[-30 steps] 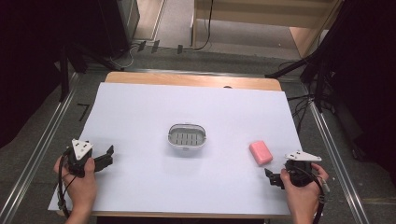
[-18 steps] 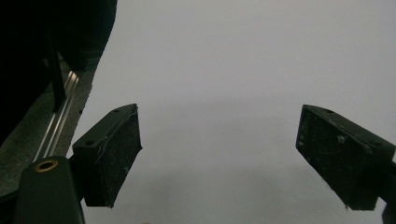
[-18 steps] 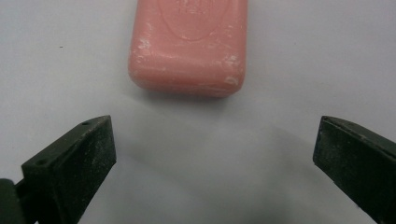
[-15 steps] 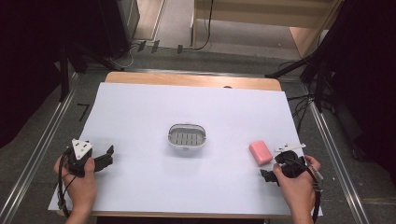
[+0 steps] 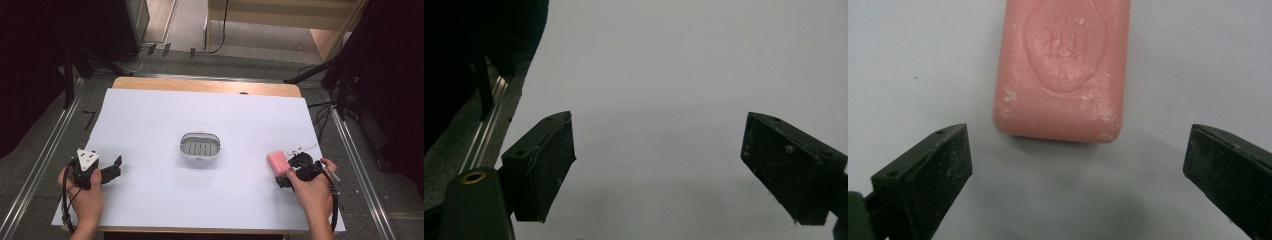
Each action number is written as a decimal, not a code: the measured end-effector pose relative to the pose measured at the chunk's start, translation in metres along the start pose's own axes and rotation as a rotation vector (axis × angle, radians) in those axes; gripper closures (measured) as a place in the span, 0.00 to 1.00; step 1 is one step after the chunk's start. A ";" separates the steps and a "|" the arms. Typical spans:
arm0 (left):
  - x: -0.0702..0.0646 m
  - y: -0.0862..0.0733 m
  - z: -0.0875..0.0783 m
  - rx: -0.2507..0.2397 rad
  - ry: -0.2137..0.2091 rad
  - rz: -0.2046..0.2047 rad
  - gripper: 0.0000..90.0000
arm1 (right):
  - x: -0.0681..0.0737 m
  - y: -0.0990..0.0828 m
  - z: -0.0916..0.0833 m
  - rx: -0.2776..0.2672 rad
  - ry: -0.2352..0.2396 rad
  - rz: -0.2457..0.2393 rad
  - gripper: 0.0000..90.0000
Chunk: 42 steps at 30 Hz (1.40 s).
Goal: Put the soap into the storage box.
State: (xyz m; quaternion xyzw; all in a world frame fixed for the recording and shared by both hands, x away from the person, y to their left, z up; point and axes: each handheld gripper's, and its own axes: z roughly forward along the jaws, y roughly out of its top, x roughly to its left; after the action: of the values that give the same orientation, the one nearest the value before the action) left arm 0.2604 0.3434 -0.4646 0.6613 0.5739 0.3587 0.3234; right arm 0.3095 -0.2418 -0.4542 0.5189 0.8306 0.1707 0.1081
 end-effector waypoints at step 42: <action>0.000 0.000 0.000 -0.004 0.002 0.002 0.16 | 0.008 0.051 0.005 0.058 -0.019 0.091 0.41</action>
State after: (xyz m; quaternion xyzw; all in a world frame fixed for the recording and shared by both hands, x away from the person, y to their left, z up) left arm 0.2605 0.3431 -0.4649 0.6608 0.5729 0.3608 0.3238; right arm 0.3502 -0.2125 -0.4388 0.5606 0.8098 0.1463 0.0928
